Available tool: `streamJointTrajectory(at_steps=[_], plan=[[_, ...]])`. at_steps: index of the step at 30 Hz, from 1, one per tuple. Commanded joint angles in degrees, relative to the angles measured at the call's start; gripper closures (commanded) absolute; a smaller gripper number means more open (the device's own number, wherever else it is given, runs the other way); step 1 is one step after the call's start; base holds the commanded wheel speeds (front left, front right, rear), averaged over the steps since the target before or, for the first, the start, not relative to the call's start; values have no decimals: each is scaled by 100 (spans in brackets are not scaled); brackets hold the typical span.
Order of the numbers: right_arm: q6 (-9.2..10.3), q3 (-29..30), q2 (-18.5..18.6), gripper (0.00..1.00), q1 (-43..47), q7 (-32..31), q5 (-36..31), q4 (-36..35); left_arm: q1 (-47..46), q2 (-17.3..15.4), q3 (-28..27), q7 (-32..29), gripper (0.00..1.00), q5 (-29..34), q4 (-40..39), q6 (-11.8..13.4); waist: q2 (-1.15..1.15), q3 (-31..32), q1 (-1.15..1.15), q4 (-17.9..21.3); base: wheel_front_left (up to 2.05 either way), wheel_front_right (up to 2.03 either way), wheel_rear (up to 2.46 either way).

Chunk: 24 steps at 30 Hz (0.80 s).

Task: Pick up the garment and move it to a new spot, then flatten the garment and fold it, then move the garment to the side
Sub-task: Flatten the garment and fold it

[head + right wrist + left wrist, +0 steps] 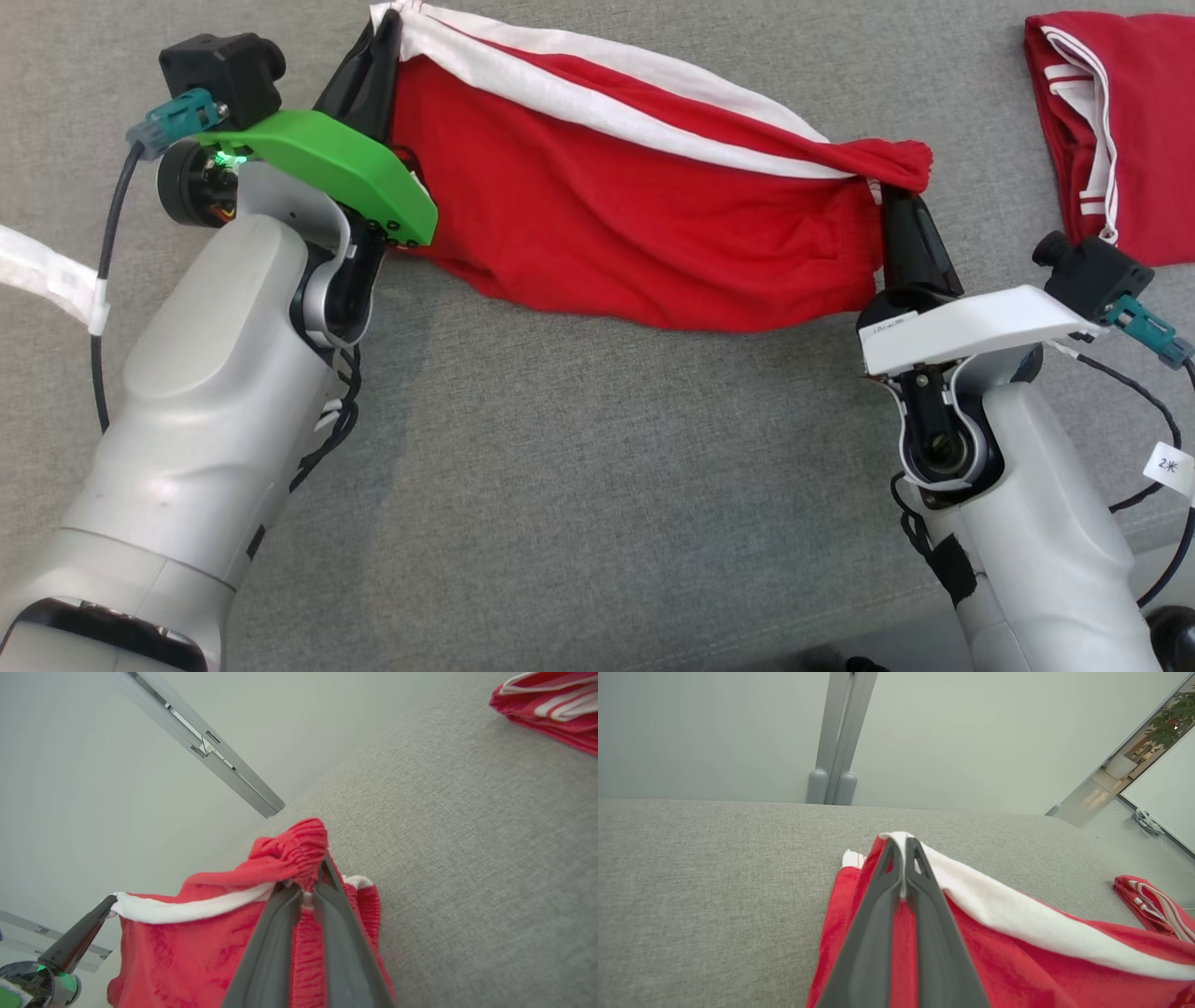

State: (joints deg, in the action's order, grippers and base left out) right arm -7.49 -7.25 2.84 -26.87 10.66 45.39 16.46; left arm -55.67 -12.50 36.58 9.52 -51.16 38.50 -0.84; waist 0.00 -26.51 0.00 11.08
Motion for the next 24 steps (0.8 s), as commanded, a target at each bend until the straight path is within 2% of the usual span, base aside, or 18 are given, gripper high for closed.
streamJointTrajectory(at_steps=[1, 10, 12, 13, 14, 15, 16, 21, 24], plan=[[2, -26, 11, 100, -95, 82, 43, 53, -137, 7, -1, -10, 100, 54, 82, 42, 0, -42, 0, 58, 0, 0, 0], [2, -282, 11, 100, -452, 378, 303, 410, -543, 35, 122, -3, 100, 230, 638, 87, 0, -138, 0, 229, 0, 0, 0], [2, -361, 12, 20, -527, 411, 331, 486, -624, 27, 167, 24, 100, 300, 741, 75, 0, -151, 0, 267, 0, 0, 0], [2, -392, 12, 0, -557, 418, 320, 509, -646, 43, 169, 36, 100, 311, 778, 61, 0, -153, 0, 281, 0, 0, 0], [2, -409, 12, 0, -592, 428, 316, 518, -673, 51, 177, 76, 100, 335, 822, 54, 0, -155, 0, 296, 0, 0, 0], [2, -441, 11, 0, -619, 437, 285, 529, -696, 49, 196, 96, 54, 367, 869, 73, 0, -155, 0, 308, 0, 0, 0], [2, -477, 10, 0, -638, 445, 234, 546, -709, 43, 198, 129, 0, 368, 933, 93, 0, -151, 0, 321, 0, 0, 0], [2, -502, 12, 0, -537, 452, -135, 537, -684, 58, 211, 235, 0, 389, 1155, 53, 0, -90, 0, 329, 0, 0, 0], [2, -306, 16, 0, -338, 455, -744, 427, -576, 59, 251, 292, 0, 412, 1288, 30, 0, -1, 0, 292, 0, 0, 0]])
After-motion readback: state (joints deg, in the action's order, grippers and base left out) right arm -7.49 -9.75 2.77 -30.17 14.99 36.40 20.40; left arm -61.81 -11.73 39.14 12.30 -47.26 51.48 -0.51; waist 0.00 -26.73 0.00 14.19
